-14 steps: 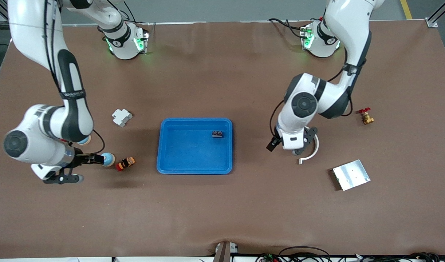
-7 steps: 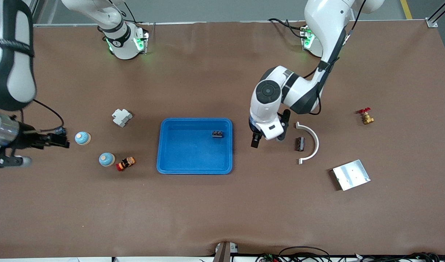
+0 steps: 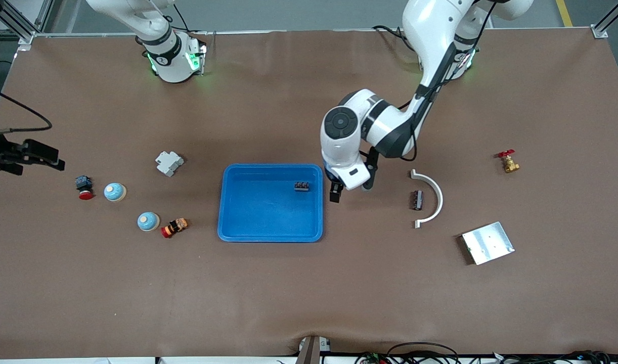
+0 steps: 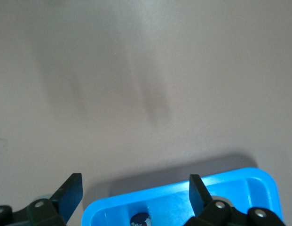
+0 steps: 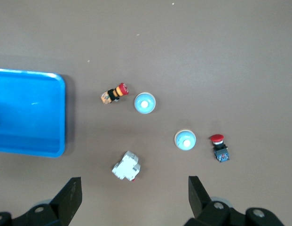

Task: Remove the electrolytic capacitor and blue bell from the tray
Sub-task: 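Move the left gripper over the second capacitor in the tray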

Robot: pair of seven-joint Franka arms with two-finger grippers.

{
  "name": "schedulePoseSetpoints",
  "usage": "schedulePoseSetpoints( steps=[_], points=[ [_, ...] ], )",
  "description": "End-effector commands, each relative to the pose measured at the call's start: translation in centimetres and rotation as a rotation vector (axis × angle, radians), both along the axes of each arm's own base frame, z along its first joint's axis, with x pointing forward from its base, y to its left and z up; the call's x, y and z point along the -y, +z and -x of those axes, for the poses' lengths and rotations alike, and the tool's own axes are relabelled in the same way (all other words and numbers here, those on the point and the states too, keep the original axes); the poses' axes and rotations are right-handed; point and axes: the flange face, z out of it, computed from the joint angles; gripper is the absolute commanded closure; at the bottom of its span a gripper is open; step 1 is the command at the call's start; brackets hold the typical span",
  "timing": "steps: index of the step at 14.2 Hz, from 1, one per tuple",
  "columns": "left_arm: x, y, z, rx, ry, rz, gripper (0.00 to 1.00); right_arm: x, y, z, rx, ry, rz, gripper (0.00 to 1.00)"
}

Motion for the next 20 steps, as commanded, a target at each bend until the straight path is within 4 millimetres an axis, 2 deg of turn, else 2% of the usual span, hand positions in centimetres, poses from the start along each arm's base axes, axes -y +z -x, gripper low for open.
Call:
schedulePoseSetpoints(
  steps=[1, 2, 5, 7, 10, 13, 14, 16, 20],
  points=[
    [1.8, -1.6, -0.3, -0.007, 0.048, -0.033, 0.00, 0.2, 2.2, 1.2, -0.016, -0.094, 0.004, 0.00],
    [2.0, -2.0, -0.1, -0.008, 0.071, -0.034, 0.00, -0.6, 2.4, 1.5, -0.029, -0.123, 0.005, 0.00],
    [3.5, -2.7, 0.5, -0.002, 0.091, -0.027, 0.00, 0.9, 1.9, 1.6, -0.048, -0.187, -0.001, 0.00],
    [4.5, -3.3, -0.1, 0.009, 0.115, -0.014, 0.00, 0.7, 1.8, 1.5, -0.049, -0.185, -0.003, 0.00],
    [5.9, -3.4, -0.9, -0.013, 0.159, 0.052, 0.00, -1.0, 1.8, 1.3, -0.055, -0.219, 0.010, 0.00],
    [7.1, -3.5, -0.8, 0.003, 0.170, 0.122, 0.00, -2.3, 1.9, 1.5, -0.063, -0.242, 0.025, 0.00],
    [7.6, -3.7, -0.8, 0.008, 0.169, 0.135, 0.00, -2.1, 1.8, 1.8, -0.082, -0.237, 0.063, 0.00],
    [9.1, -4.7, 0.3, 0.004, 0.149, 0.140, 0.00, -2.2, 1.8, 2.2, -0.099, -0.217, 0.117, 0.00],
    [9.9, -6.4, 1.2, 0.001, 0.134, 0.145, 0.00, -1.6, 1.8, 2.1, -0.094, -0.231, 0.106, 0.00]
  ],
)
